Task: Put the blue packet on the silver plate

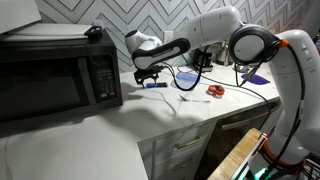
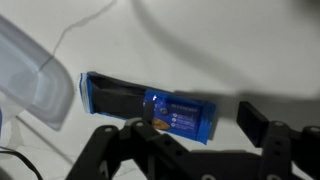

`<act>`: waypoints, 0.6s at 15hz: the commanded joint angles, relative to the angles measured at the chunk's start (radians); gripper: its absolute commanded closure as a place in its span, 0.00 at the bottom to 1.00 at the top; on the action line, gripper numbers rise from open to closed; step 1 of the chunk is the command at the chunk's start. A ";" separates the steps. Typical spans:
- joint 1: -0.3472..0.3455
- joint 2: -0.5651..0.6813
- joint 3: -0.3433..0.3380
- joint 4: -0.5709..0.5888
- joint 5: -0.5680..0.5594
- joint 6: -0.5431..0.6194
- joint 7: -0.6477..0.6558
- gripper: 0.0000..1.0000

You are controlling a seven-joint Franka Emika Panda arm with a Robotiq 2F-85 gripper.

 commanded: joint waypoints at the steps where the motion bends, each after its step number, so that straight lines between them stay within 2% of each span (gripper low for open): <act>1: 0.023 0.017 -0.028 0.009 0.010 -0.009 0.013 0.42; 3: 0.028 0.021 -0.033 0.012 0.003 -0.011 0.013 0.48; 6: 0.032 0.023 -0.039 0.014 0.001 -0.011 0.014 0.49; 8: 0.034 0.024 -0.042 0.014 0.001 -0.012 0.012 0.59; 9: 0.034 0.024 -0.042 0.014 0.001 -0.013 0.012 0.70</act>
